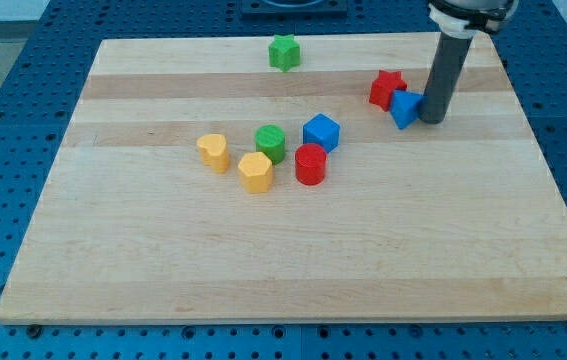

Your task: Push the blue triangle into the yellow heart

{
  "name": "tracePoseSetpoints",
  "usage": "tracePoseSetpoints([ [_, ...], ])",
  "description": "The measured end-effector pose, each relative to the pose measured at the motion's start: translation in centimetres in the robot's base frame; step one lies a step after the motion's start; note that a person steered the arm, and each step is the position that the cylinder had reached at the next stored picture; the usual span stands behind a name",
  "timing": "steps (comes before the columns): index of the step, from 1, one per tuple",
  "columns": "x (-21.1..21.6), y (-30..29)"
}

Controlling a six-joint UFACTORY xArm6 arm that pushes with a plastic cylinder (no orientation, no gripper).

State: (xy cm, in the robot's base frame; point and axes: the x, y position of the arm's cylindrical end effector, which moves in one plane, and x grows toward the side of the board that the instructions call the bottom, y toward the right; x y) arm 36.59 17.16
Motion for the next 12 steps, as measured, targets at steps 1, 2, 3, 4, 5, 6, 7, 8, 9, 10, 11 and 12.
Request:
tracePoseSetpoints([
  [1, 0.0, -1.8],
  [2, -0.2, -3.6],
  [3, -0.8, -5.7],
  [4, -1.2, -7.8],
  [5, -2.0, -10.1],
  [6, -3.6, -10.7],
  [7, -5.6, -10.8],
  [8, -6.7, -12.4],
  [9, -6.8, -15.1],
  [10, -6.8, -17.1],
  [11, -6.8, -18.3],
  [12, -6.6, -19.8],
])
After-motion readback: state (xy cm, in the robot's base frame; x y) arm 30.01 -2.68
